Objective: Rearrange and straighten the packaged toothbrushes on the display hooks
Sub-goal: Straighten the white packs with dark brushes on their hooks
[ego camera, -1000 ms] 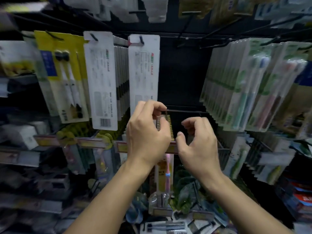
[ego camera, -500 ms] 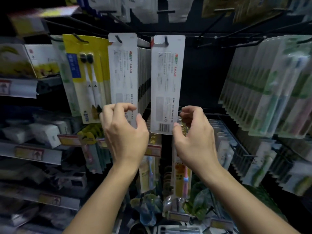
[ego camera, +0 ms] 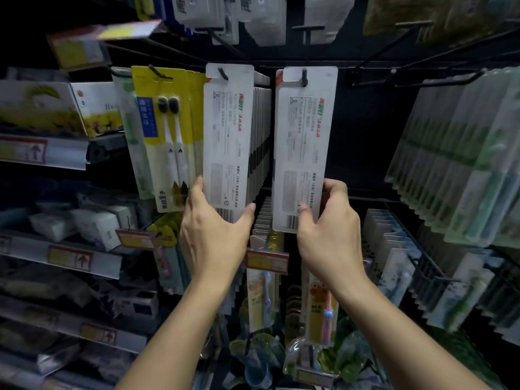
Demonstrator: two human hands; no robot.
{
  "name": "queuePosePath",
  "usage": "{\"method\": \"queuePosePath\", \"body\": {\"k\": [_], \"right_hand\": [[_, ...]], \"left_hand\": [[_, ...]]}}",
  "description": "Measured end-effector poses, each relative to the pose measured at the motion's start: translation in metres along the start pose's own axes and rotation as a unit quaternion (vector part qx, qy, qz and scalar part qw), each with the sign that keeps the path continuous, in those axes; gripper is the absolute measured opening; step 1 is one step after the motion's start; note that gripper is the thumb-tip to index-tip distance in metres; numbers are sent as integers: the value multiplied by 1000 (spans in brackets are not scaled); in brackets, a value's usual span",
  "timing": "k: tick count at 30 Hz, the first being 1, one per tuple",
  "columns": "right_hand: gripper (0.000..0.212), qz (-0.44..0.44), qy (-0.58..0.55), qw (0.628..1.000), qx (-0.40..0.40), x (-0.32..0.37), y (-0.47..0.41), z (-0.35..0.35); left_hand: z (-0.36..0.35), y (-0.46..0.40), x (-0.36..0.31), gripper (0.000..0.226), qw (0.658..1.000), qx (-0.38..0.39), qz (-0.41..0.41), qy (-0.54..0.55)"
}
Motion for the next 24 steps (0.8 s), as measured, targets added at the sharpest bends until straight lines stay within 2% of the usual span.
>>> {"method": "queuePosePath", "body": {"k": [18, 24], "right_hand": [[37, 37, -62, 997, -12, 12, -8, 1], [37, 62, -109, 992, 17, 15, -2, -4]], "left_hand": [[15, 8, -11, 94, 997, -31, -31, 60], [18, 16, -17, 86, 994, -25, -58, 92]]}}
Point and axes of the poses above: each hand's wrist, its own y-axis away from the middle knuckle, its own z-axis out of the back of the hand, x = y × z, the point moved 10 cm from there along -y, towards the middle knuckle, and after that the axes turned 13 degrees about z, right-handed, at the moved point
